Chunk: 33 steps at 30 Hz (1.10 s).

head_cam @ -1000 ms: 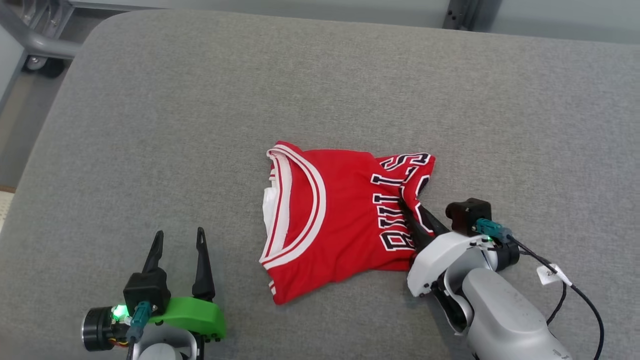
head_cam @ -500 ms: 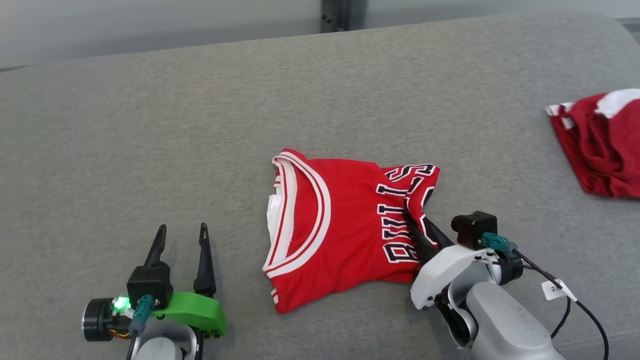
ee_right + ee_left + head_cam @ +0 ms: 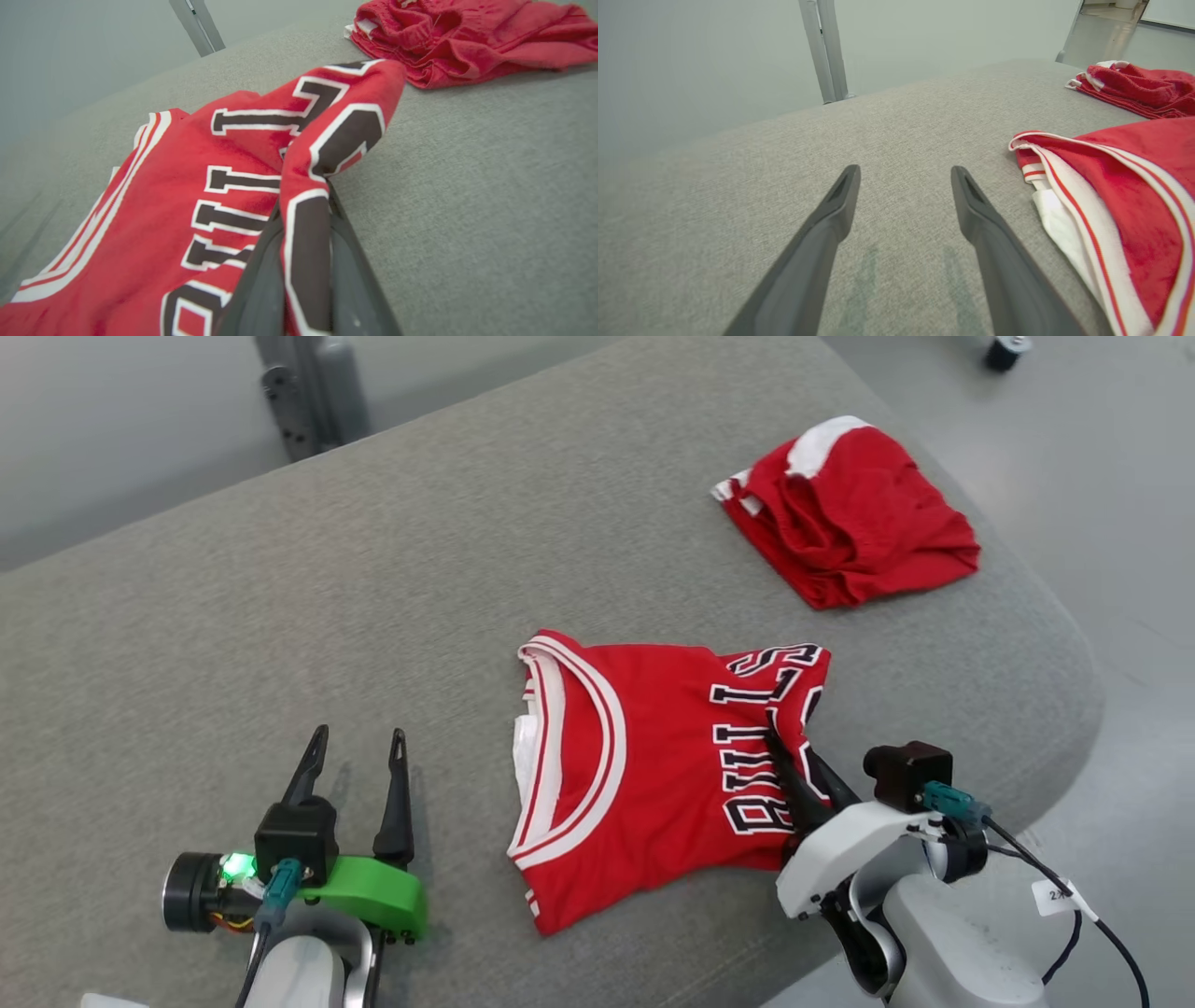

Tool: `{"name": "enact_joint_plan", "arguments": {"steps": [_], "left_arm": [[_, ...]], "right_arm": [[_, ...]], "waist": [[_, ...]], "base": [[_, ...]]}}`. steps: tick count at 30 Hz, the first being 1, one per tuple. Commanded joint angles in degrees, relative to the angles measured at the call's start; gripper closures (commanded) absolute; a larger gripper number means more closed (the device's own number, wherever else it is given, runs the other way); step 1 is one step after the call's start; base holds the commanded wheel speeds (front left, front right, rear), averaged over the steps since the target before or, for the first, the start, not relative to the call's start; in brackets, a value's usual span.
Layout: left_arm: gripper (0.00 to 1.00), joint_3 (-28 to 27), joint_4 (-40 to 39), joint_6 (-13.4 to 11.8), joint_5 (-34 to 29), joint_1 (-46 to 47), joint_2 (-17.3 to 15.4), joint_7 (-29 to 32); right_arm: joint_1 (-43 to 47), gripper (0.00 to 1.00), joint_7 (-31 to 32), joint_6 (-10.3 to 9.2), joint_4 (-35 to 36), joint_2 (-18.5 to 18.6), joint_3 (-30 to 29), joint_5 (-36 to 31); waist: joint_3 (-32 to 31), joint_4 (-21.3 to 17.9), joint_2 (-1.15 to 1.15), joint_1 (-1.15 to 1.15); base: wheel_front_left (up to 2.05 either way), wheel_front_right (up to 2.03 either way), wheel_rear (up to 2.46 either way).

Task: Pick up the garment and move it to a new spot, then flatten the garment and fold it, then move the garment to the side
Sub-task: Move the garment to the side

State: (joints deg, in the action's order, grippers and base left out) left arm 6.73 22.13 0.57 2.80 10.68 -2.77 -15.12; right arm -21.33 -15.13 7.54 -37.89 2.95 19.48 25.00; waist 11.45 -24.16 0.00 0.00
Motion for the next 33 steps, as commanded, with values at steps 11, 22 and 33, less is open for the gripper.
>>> {"name": "enact_joint_plan", "arguments": {"steps": [11,22,33], "left_arm": [[0.00,-0.5,-0.4,-0.4,-0.9,0.7,-0.4,0.0],[0.00,-0.2,-1.7,0.2,-2.1,2.4,-1.0,0.0],[0.00,0.4,-3.7,0.0,-2.4,4.6,-1.4,0.0]], "right_arm": [[-1.9,1.00,0.0,-0.10,2.9,0.0,-1.9,-0.4],[-16.2,1.00,0.0,-0.10,-3.1,1.4,-12.8,-13.5],[-29.9,1.00,0.0,-0.11,-17.9,15.4,-28.2,-27.8]], "waist": [[3.0,-6.2,0.00,0.00],[6.9,2.3,0.00,0.00],[11.4,11.1,0.00,0.00]], "base": [[0.00,0.00,0.00],[0.00,0.00,0.00],[0.00,0.00,0.00]]}}
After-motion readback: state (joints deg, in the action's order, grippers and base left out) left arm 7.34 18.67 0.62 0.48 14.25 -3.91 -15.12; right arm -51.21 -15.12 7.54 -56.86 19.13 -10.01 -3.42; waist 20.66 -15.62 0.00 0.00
